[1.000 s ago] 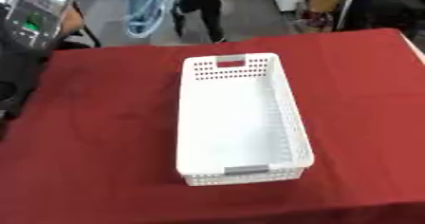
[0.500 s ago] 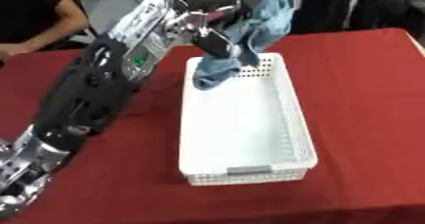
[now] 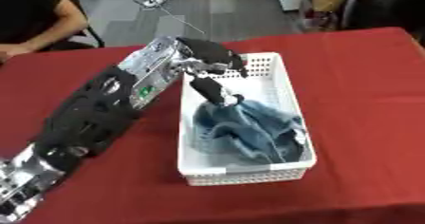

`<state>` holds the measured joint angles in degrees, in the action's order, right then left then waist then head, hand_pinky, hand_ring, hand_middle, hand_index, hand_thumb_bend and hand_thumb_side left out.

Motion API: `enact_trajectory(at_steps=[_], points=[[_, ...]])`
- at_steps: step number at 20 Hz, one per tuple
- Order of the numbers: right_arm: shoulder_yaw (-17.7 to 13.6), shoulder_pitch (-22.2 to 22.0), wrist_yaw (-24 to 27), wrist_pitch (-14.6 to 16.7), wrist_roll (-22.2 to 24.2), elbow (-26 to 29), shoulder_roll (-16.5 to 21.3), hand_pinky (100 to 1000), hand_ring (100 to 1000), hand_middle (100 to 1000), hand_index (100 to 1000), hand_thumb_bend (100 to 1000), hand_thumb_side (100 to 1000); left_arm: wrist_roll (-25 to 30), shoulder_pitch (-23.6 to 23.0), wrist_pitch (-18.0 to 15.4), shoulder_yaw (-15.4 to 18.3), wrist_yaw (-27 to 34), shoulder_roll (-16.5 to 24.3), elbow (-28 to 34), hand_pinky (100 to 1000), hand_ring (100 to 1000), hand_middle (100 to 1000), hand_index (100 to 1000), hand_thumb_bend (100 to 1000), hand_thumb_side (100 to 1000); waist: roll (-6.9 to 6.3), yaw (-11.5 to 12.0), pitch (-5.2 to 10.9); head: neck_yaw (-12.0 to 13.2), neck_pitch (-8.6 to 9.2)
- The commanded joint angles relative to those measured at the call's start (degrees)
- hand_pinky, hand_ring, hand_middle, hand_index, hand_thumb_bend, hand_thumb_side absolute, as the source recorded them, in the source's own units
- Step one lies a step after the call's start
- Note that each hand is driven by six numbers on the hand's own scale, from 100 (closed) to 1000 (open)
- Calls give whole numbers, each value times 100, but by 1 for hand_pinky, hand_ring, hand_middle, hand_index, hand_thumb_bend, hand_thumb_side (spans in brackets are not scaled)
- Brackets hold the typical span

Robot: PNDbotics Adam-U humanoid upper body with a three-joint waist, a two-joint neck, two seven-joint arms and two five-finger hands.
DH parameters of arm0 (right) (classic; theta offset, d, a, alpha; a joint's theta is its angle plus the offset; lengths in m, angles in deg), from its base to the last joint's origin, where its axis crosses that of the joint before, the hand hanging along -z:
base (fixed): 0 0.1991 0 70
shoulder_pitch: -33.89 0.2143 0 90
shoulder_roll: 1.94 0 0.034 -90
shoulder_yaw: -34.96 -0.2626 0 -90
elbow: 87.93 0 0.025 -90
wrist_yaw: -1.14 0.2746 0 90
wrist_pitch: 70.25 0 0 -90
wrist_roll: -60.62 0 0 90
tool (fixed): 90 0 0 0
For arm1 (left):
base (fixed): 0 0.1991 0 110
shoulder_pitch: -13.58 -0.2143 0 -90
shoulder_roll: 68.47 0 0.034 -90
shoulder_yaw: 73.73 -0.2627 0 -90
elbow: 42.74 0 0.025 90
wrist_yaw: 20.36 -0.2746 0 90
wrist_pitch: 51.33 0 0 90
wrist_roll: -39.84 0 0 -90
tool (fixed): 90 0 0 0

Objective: Pick up objects on the table and place them in the box.

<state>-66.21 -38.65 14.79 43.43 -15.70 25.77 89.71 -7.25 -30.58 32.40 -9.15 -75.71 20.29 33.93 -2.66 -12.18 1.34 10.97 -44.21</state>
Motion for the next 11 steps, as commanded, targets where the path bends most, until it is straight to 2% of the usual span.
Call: enact_trajectory(at_steps=[1,11], points=[[-50,40,-21,5,12,89,97,858,893,858,960,100,1000,38,66,16,35,3,135,85,752,851,891,923,255,944,41,7,42,-14,9],[-41,27,-32,0,38,89,92,858,892,858,959,100,1000,65,73,54,73,-9,152,155,770,870,906,929,262,936,41,20,46,7,9]])
